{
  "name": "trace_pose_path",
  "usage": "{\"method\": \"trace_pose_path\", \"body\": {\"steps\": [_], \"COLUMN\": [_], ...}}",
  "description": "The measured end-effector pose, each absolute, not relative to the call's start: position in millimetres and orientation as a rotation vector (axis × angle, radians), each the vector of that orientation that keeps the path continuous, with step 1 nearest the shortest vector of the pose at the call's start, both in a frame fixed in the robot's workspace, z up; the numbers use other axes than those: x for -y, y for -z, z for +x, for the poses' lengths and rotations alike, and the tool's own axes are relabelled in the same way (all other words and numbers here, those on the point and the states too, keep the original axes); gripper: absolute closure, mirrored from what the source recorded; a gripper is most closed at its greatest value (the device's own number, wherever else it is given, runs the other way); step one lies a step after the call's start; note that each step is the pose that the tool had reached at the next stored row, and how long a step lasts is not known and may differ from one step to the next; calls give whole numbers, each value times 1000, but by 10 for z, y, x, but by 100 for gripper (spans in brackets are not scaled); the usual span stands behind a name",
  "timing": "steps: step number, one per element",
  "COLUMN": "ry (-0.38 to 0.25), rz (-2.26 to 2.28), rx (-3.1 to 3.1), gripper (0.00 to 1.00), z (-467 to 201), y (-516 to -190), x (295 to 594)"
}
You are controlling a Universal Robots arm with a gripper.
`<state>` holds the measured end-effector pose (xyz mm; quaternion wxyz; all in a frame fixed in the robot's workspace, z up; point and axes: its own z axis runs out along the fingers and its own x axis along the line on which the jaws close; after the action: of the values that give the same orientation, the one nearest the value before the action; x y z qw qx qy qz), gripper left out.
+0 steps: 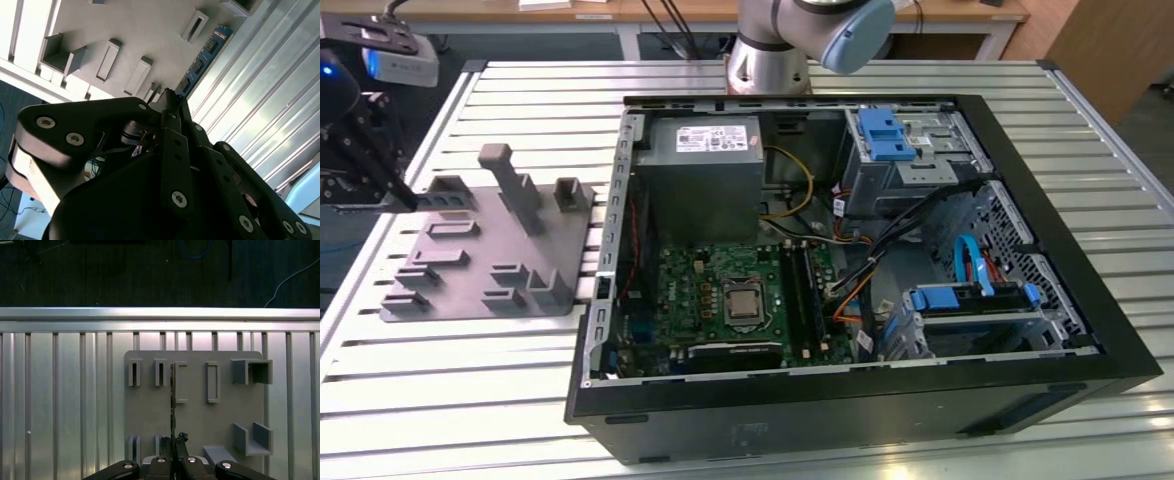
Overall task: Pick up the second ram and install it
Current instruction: 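Pick up the second ram and move it above second insertion slot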
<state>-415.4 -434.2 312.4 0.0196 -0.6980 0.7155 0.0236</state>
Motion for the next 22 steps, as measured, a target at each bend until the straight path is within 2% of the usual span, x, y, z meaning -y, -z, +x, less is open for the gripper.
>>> {"method": "trace_pose_path", "body": {"steps": [22], "ry": [-75], "rz": [-2165], "rx": [-2219], "gripper": [86], "z": [-4154], "y": [-3421], "x": [4342]}}
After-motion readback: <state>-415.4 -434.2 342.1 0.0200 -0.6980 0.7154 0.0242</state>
